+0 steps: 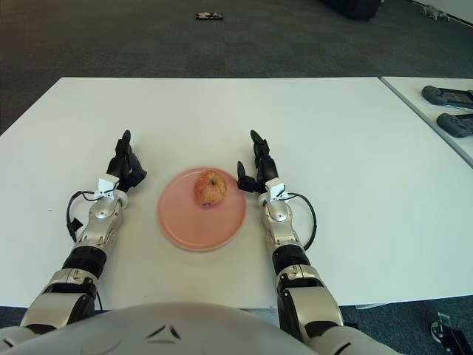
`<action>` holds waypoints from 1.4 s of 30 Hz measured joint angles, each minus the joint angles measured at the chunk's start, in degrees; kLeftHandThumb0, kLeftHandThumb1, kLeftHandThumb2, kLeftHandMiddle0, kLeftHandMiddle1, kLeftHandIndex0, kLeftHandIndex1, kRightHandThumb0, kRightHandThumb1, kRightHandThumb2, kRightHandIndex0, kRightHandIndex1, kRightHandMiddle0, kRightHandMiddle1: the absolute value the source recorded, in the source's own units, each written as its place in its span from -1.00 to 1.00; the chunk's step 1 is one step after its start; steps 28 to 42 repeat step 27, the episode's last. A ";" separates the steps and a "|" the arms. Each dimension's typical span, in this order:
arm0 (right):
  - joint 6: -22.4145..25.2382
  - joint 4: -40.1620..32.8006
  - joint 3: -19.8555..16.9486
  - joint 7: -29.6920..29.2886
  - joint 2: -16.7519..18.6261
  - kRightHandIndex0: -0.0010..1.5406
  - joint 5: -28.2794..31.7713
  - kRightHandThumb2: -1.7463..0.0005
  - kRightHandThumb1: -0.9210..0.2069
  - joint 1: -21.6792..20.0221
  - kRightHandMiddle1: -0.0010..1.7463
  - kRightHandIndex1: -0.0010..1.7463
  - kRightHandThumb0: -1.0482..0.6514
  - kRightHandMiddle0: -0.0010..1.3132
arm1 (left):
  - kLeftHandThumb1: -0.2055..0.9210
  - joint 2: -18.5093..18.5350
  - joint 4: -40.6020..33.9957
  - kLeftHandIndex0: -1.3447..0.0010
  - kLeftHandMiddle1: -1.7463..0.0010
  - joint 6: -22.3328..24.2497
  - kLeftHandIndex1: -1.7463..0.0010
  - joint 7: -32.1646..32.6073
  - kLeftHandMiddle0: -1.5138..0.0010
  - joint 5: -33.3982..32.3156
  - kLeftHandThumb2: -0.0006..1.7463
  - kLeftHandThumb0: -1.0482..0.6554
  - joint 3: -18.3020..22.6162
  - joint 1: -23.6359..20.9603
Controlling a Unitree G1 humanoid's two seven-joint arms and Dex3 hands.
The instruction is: Put the apple into the plate.
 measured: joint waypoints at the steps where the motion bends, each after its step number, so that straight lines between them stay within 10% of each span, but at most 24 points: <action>1: 0.06 -0.03 -0.02 0.14 -0.03 -1.00 0.10 -0.46 -0.31 0.00 -0.87 -1.00 -0.31 -1.00 | 1.00 -0.05 -0.06 1.00 1.00 0.01 0.99 0.02 1.00 0.01 0.30 -0.88 -0.03 0.02; 42: 1.85 -1.42 -1.19 3.65 0.12 -0.99 2.35 -0.32 -0.59 0.34 -0.79 -1.00 -0.31 -1.00 | 1.00 -0.79 -2.12 1.00 1.00 0.68 1.00 0.59 1.00 0.62 0.32 -0.91 -0.50 1.03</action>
